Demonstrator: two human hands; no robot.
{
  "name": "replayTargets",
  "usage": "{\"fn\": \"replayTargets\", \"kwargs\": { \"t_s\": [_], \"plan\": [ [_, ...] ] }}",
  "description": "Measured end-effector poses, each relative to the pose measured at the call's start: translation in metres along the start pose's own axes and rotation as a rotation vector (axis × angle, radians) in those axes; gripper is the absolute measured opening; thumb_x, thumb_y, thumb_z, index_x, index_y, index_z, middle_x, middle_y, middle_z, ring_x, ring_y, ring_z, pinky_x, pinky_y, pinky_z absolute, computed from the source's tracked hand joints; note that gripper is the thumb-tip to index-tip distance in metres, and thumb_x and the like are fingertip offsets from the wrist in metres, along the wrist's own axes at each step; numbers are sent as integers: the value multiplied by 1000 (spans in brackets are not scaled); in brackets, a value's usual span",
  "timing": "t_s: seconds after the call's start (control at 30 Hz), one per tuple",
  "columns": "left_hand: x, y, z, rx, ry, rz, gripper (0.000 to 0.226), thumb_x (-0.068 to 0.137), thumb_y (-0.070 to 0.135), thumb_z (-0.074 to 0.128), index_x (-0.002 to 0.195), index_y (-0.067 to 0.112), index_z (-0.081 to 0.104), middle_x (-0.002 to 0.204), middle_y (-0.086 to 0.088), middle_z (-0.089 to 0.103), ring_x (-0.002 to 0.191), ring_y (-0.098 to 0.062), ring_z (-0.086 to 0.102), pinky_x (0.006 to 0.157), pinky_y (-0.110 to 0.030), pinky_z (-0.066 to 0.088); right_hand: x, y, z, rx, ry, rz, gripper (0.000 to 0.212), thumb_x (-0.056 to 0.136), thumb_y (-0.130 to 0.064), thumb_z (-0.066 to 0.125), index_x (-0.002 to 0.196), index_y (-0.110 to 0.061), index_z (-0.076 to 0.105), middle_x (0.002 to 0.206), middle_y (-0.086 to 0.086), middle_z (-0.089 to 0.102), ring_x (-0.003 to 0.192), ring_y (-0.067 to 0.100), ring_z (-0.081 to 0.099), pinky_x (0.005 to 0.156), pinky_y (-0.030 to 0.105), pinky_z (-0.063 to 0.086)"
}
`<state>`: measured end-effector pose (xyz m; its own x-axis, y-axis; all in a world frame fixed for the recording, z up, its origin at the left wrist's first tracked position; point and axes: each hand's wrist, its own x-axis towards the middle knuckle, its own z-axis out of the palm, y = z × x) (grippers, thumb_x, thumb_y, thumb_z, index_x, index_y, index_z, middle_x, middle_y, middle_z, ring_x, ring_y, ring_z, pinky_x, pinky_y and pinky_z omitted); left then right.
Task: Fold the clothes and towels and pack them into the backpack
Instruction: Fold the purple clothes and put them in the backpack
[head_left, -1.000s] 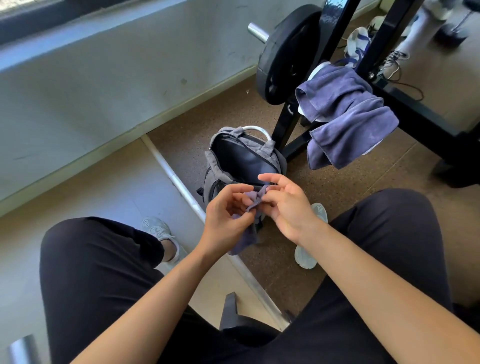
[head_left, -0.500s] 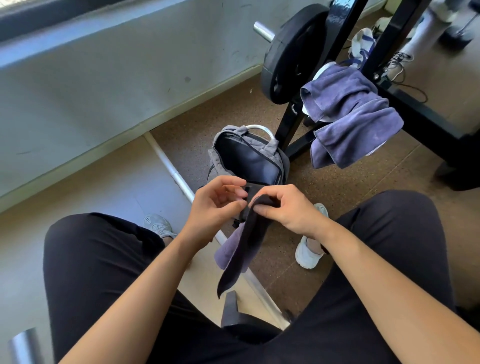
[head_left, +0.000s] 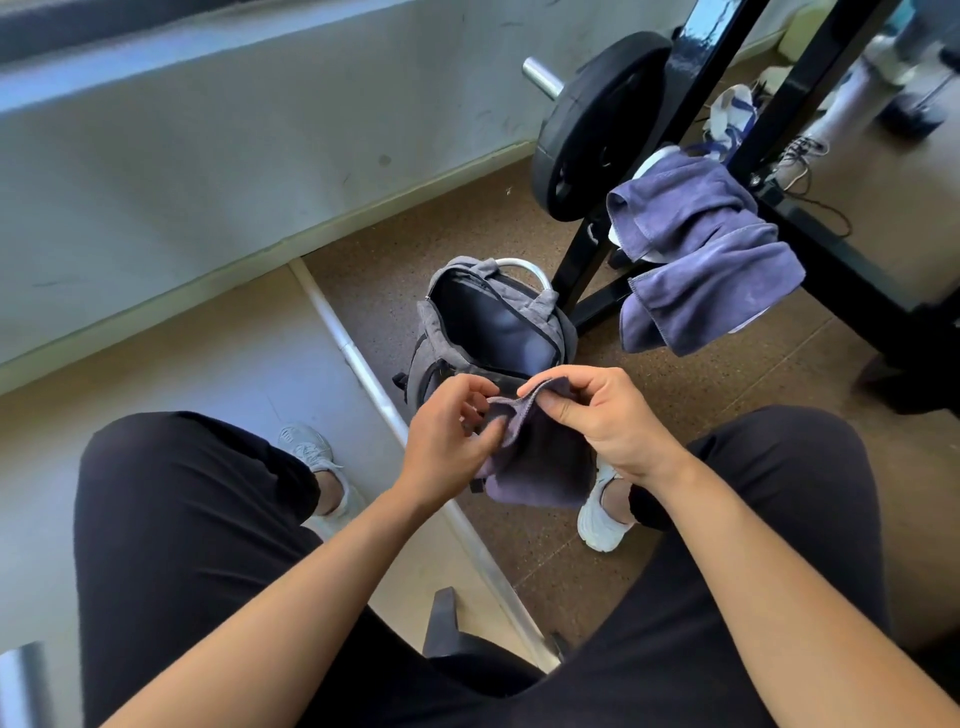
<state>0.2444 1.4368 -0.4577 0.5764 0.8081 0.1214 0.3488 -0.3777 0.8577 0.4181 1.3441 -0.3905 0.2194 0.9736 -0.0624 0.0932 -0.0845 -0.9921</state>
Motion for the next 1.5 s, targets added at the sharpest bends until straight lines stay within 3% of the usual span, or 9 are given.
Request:
{"fn": "replayTargets", "kwargs": {
  "t_s": [0.17, 0.27, 0.4, 0.57, 0.7, 0.8, 1.03, 1.3, 1.5],
  "plan": [
    [9, -9, -5, 76, -58, 117, 14, 88, 21, 71, 99, 22, 78, 97, 6, 58, 93, -12, 57, 81, -31, 49, 0, -1, -8, 41, 24, 40, 21, 95, 1, 61, 95, -14, 75, 90, -5, 77, 90, 6, 69, 85, 18, 50],
    [10, -9, -8, 4, -54, 80, 10, 92, 17, 69, 96, 26, 72, 88, 20, 65, 85, -1, 60, 78, -33, 51, 2, -1, -16, -8, 112, 39, 20, 96, -1, 62, 95, -16, 75, 88, -6, 76, 88, 7, 68, 85, 20, 50],
    [5, -3, -9, -88, -90, 33, 28, 95, 7, 64, 95, 35, 58, 82, 14, 67, 75, -7, 65, 73, -32, 57, 4, -1, -21, -109, 297, 15, 16, 96, -4, 63, 96, -13, 76, 83, -7, 76, 84, 5, 68, 81, 20, 52],
    [-5, -4, 3, 12, -196, 194, 26, 93, 16, 56, 102, 22, 80, 94, 8, 70, 85, -10, 67, 75, -36, 57, 6, -3, -15, -164, 374, -15, 11, 95, -7, 64, 96, -8, 75, 84, 2, 74, 80, 5, 65, 77, 20, 51],
    [-13, 6, 16, 59, -189, 130, 33, 89, 46, 68, 110, 24, 80, 101, 9, 70, 89, -7, 66, 77, -36, 56, 4, -5, -12, -189, 346, -21, 11, 96, -9, 64, 94, -4, 74, 84, 14, 73, 81, 10, 64, 76, 29, 52],
    [-14, 17, 22, 84, -113, 65, 44, 85, 63, 65, 105, 26, 80, 96, 11, 67, 87, -6, 62, 75, -32, 54, 1, -8, -8, -184, 290, -41, 10, 95, -6, 65, 94, -6, 74, 85, 10, 75, 84, 9, 68, 79, 24, 52],
    [0, 31, 19, 217, 42, -27, 42, 81, 51, 54, 68, 15, 71, 75, 6, 63, 71, -17, 59, 64, -36, 48, -1, -9, -8, -183, 145, -73, 10, 92, -2, 69, 97, -3, 76, 87, 3, 76, 84, 3, 70, 82, 16, 50],
    [13, -19, -3, 417, -473, 2, 45, 100, 46, 55, 81, 11, 76, 90, -1, 61, 78, -19, 55, 68, -37, 46, 0, -6, -40, -173, 288, -73, 17, 94, -5, 66, 96, -18, 76, 83, -13, 75, 84, 2, 67, 83, 18, 50],
    [15, -35, -19, 517, -534, 52, 38, 101, 42, 59, 83, 13, 73, 89, -1, 45, 76, -18, 48, 66, -35, 37, 3, 7, -56, -131, 443, -33, 18, 94, -11, 66, 94, -25, 77, 86, -5, 73, 88, 9, 65, 91, 30, 51]
  ]
}}
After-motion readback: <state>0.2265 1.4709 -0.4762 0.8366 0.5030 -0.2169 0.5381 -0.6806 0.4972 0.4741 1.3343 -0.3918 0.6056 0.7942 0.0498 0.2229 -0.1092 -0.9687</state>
